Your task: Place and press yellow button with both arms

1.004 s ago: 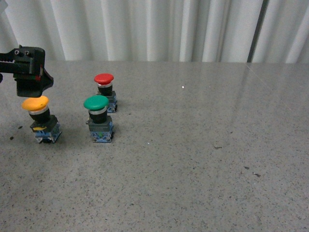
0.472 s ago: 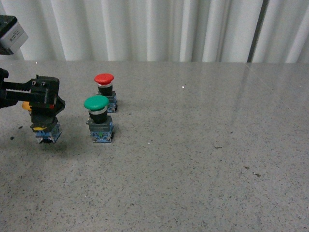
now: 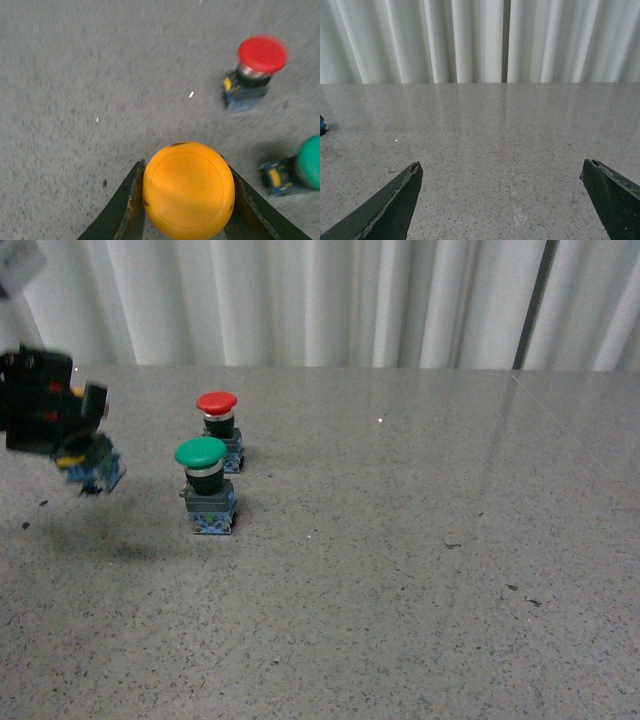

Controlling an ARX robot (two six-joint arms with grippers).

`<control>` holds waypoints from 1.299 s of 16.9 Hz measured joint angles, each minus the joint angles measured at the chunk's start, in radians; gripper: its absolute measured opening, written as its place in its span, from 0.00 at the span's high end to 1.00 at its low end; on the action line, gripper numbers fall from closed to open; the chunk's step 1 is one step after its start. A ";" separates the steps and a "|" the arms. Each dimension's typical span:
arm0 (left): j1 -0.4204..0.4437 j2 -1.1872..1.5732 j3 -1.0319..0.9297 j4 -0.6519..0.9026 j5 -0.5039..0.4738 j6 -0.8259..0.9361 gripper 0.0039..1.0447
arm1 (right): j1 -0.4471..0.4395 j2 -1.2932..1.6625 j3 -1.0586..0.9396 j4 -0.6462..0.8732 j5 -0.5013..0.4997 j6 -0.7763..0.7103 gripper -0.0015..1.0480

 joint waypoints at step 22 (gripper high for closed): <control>-0.512 0.515 0.534 -0.104 -0.173 -0.387 0.69 | 0.000 0.000 0.000 0.000 0.000 0.000 0.06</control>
